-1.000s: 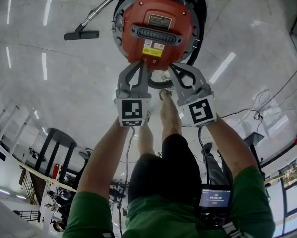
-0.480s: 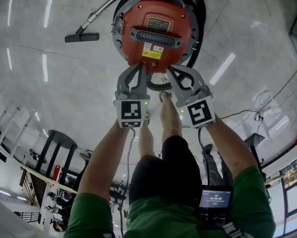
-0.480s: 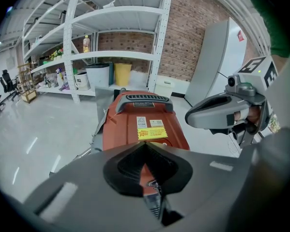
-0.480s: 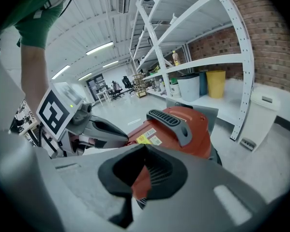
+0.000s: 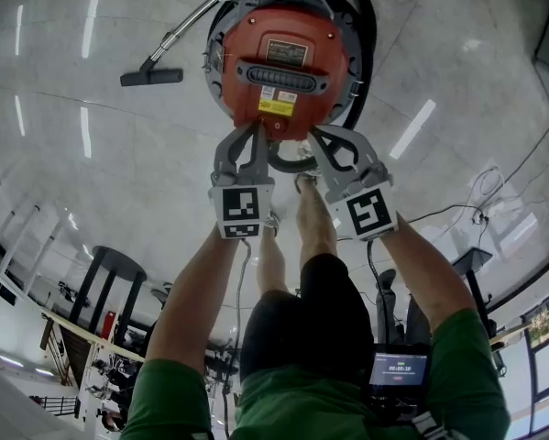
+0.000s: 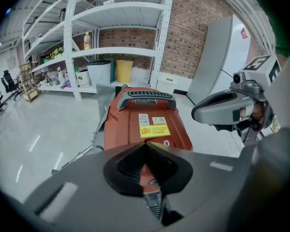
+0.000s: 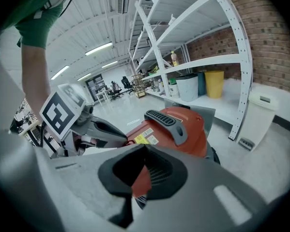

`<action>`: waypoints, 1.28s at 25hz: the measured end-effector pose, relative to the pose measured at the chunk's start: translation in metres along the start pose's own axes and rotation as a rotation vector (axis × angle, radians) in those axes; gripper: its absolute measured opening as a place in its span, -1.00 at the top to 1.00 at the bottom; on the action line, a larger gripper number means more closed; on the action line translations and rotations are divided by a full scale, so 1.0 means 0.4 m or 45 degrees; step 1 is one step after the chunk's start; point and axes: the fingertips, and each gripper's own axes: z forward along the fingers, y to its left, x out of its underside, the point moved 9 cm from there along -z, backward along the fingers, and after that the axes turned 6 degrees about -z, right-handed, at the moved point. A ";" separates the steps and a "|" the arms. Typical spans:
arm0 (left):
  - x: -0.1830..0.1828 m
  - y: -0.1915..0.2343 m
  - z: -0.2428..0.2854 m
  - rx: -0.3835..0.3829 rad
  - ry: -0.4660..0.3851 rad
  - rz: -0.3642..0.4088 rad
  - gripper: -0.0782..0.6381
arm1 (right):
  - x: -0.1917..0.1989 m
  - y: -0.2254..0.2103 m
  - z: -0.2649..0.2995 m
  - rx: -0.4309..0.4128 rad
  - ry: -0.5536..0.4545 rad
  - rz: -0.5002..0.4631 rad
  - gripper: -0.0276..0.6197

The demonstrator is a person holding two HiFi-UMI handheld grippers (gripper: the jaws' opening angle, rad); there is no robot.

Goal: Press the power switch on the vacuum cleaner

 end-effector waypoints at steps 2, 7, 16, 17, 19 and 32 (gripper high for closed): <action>0.001 -0.001 0.001 0.002 0.000 -0.006 0.76 | 0.000 -0.003 -0.005 0.003 0.005 -0.004 0.91; 0.000 0.002 0.001 -0.005 0.000 0.004 0.76 | -0.015 -0.002 -0.016 0.013 0.003 -0.028 0.91; -0.117 -0.046 -0.101 0.047 -0.152 0.062 0.76 | -0.120 0.016 -0.103 0.069 -0.042 -0.075 0.91; -0.136 -0.052 -0.123 0.055 -0.174 0.064 0.76 | -0.139 0.018 -0.120 0.080 -0.047 -0.085 0.91; -0.169 -0.059 -0.174 0.067 -0.218 0.066 0.76 | -0.177 0.021 -0.157 0.106 -0.062 -0.113 0.91; -0.268 -0.091 -0.635 0.141 -0.472 0.066 0.76 | -0.424 0.200 -0.481 0.249 -0.153 -0.261 0.91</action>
